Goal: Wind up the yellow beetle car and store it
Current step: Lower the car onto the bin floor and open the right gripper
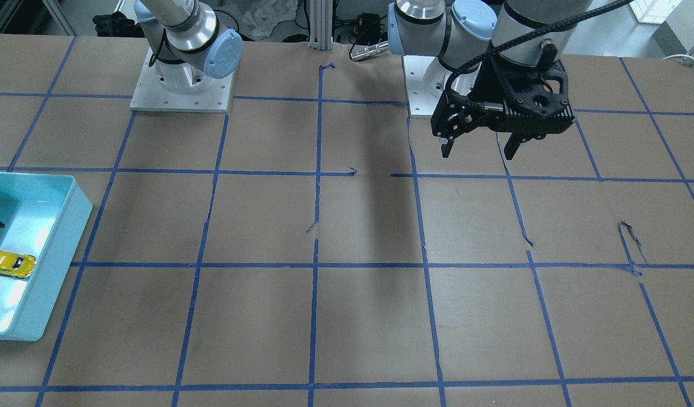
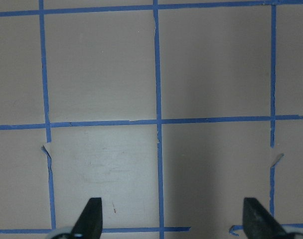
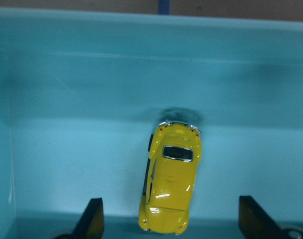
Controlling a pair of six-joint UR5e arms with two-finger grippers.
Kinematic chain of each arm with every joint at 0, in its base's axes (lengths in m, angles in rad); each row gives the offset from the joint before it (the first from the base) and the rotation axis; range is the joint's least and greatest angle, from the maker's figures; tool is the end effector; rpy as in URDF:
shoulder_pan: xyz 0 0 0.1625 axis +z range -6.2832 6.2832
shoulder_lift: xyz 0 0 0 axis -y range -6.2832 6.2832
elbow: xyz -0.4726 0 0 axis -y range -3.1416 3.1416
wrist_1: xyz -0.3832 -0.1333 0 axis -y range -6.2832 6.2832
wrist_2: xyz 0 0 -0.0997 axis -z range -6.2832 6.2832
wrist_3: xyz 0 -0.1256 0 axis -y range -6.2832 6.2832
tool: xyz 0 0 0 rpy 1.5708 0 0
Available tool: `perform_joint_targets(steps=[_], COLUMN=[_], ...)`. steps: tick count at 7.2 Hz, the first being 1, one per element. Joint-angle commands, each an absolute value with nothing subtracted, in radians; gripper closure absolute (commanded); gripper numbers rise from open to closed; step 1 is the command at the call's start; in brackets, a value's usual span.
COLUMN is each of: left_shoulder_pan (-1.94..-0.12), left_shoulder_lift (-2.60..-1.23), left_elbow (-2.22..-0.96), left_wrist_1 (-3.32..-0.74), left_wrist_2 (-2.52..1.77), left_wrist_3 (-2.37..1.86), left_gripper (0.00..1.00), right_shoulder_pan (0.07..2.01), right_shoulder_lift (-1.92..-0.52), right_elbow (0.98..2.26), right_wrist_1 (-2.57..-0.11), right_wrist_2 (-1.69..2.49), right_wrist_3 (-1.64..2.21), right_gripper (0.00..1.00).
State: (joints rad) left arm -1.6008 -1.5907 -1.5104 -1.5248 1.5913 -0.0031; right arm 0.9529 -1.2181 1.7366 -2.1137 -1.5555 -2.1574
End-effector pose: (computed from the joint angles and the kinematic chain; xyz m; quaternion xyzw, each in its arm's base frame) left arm -0.1457 -0.4983 0.5340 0.0130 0.9989 -0.0434 0.0095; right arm -0.2367 -0.5664 0.2930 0.6960 -0.7179 0.0097 0.0106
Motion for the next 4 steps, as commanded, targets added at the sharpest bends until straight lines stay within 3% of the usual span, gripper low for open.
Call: perform_joint_targets(steps=[1, 4], left_shoulder_pan=[-1.600, -1.601], left_shoulder_lift=[-1.591, -1.591], left_elbow=[-1.511, -1.509], left_wrist_1=[-1.525, -1.525], left_wrist_2=[1.592, 1.591], left_wrist_3=[-0.003, -0.003], left_gripper=[0.00, 0.00], right_shoulder_pan=[0.974, 1.106], right_shoulder_lift=[-1.300, -1.409], right_elbow=[1.639, 1.511], right_wrist_1=[-1.932, -1.668], right_wrist_2=[-1.445, -1.447], right_wrist_3=[-1.937, -1.618], right_gripper=[0.00, 0.00])
